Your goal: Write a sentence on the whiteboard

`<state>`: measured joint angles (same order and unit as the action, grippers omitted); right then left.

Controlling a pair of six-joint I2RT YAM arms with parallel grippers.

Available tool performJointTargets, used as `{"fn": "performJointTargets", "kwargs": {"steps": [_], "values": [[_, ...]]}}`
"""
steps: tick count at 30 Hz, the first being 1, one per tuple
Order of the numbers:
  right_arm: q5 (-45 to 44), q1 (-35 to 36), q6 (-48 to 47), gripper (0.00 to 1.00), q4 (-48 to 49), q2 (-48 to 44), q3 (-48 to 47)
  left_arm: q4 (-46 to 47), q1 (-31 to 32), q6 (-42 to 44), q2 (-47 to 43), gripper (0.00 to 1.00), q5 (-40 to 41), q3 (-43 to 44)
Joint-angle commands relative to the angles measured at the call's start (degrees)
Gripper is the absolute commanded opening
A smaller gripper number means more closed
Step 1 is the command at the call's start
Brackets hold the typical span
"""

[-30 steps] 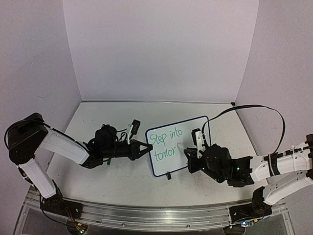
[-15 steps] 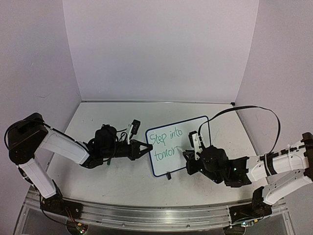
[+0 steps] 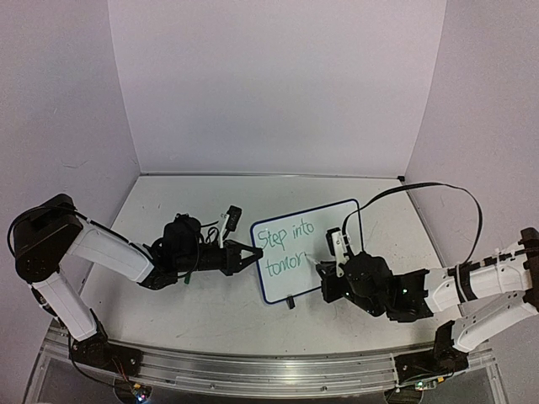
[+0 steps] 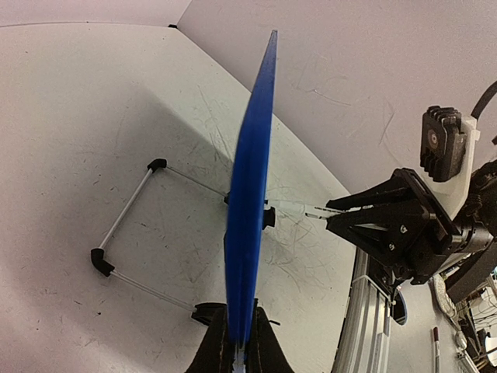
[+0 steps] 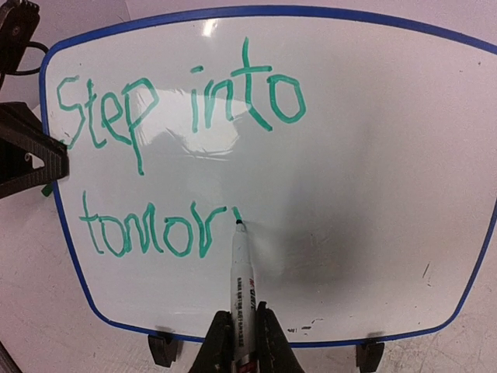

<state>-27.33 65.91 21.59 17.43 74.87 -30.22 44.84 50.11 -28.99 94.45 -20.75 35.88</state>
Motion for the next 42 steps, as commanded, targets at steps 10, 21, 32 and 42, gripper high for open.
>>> {"fn": "performJointTargets", "kwargs": {"steps": [10, 21, 32, 42], "values": [[1.8, 0.7, 3.9, 0.0, -3.6, -0.1, -0.1, -2.7, 0.3, -0.1, -1.0, 0.0, 1.3, -0.7], [1.2, 1.0, 4.5, 0.0, -3.7, 0.0, -0.3, -2.7, 0.3, -0.2, -1.1, 0.0, 1.3, -0.8], [-1.5, 0.9, 2.6, 0.0, 0.6, 1.2, -1.7, -2.7, 0.3, -0.3, -1.0, 0.0, 1.2, -0.6], [-3.5, 0.3, 2.0, 0.0, 0.8, 0.8, -2.3, -2.7, 0.3, -0.2, -1.1, 0.0, 1.2, -0.5]]}}
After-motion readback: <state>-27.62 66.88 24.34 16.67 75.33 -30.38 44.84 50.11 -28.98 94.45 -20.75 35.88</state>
